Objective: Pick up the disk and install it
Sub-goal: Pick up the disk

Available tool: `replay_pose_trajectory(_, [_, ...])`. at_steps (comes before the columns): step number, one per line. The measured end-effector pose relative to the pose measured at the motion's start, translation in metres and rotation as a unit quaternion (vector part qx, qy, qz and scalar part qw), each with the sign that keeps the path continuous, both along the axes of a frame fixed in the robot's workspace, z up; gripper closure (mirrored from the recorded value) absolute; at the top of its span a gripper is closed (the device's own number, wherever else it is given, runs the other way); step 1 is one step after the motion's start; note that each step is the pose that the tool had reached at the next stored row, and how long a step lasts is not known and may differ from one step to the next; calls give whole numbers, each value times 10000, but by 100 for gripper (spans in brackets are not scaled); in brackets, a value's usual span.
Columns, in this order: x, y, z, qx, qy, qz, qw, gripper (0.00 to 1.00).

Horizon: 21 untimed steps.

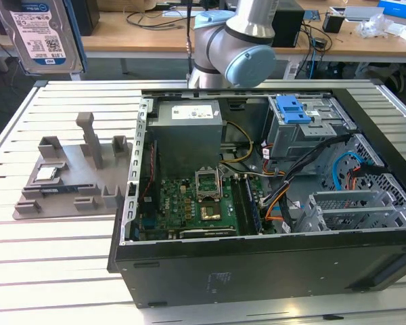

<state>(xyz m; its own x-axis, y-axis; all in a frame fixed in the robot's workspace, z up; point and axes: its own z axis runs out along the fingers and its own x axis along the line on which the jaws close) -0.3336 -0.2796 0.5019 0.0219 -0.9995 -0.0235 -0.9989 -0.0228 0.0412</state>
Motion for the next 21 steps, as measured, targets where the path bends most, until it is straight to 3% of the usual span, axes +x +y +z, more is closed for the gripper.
replay_pose_trajectory(11, [482,0,0,0,0,-1,10000,64])
replay_pose_trajectory(21, [814,0,0,0,0,0,10000,64])
